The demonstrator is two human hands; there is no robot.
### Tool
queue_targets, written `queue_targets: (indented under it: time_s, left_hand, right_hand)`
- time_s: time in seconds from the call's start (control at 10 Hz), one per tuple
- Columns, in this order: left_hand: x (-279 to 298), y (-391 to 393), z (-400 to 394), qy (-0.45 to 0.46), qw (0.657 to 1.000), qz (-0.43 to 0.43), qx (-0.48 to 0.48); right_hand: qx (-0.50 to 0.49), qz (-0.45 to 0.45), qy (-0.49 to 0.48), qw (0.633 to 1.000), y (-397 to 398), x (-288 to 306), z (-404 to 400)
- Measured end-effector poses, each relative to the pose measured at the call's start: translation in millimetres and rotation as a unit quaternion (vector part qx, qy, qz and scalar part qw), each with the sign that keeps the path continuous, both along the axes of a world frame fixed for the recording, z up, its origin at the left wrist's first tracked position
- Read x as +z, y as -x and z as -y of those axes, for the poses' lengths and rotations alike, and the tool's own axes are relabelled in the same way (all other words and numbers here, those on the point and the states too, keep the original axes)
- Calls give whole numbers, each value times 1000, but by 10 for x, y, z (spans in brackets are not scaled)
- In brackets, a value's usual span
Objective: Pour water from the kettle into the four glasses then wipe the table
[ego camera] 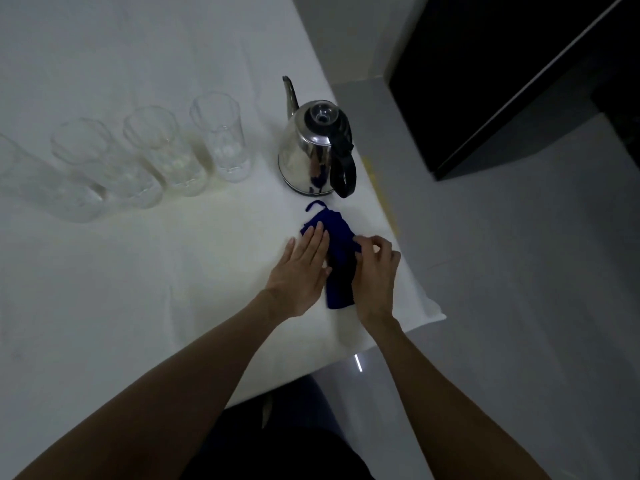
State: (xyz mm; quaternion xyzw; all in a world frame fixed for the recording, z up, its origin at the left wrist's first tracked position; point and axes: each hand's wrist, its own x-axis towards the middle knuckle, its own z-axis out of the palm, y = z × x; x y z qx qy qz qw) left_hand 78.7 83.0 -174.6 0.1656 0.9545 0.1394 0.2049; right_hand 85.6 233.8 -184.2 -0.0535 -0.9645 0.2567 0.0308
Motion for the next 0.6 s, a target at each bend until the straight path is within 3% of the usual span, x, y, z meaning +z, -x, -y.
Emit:
queue_targets:
  time_s: [0.1, 0.3, 0.4, 0.6]
  left_hand:
    - [-40, 0, 44, 5, 1000, -8, -14]
    - [-19, 69, 125, 20, 999, 5, -48]
    - [129, 112, 188, 2, 998, 14, -54]
    - [542, 79, 546, -32, 999, -12, 24]
  right_hand:
    - [71, -7, -102, 992, -29, -104, -50]
    - [144, 59, -175, 972, -47, -97, -117]
    - [140, 59, -164, 975, -51, -2, -51]
    - [185, -16, -83, 979, 45, 360, 299]
